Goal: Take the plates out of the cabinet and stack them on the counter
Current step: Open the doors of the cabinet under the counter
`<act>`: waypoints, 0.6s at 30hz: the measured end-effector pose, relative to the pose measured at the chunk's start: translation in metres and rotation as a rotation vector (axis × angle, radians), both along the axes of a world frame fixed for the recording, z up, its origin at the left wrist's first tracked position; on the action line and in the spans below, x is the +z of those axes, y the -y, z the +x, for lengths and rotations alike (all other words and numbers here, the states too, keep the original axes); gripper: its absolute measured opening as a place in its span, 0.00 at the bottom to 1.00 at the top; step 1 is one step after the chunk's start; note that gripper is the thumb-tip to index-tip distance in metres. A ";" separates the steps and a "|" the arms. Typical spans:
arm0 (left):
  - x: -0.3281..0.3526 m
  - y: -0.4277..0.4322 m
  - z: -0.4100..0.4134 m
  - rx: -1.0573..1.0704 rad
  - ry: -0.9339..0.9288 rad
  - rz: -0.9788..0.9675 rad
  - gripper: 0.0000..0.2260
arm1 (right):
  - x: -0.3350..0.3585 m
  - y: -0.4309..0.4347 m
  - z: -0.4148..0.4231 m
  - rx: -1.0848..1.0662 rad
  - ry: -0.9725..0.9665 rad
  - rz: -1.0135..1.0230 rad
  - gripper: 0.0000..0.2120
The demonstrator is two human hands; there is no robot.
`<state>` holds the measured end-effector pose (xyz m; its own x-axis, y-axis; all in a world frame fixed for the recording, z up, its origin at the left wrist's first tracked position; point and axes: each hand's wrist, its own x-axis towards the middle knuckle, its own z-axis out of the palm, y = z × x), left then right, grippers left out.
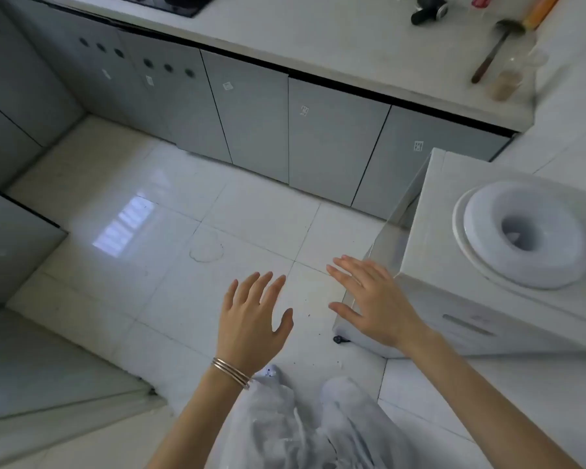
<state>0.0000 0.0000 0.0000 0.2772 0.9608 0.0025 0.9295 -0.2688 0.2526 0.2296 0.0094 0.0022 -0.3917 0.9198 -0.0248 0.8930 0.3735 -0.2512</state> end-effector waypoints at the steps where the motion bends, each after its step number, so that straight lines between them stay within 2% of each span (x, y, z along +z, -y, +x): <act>1: 0.001 -0.004 -0.006 -0.011 0.007 -0.001 0.24 | 0.000 -0.005 -0.004 0.005 0.006 0.017 0.28; 8: 0.008 -0.042 -0.050 -0.071 0.009 0.102 0.24 | 0.008 -0.029 -0.043 -0.032 0.004 0.110 0.28; 13: 0.013 -0.061 -0.076 -0.201 0.013 0.110 0.25 | 0.013 -0.034 -0.069 -0.077 -0.010 0.167 0.27; 18: 0.015 -0.071 -0.094 -0.225 0.039 0.128 0.24 | 0.011 -0.032 -0.084 -0.107 -0.021 0.175 0.27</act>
<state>-0.0944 0.0708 0.0147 0.4815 0.8661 0.1345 0.8329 -0.4999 0.2375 0.1458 0.0418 0.0133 -0.2902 0.9458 0.1458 0.9252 0.3162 -0.2099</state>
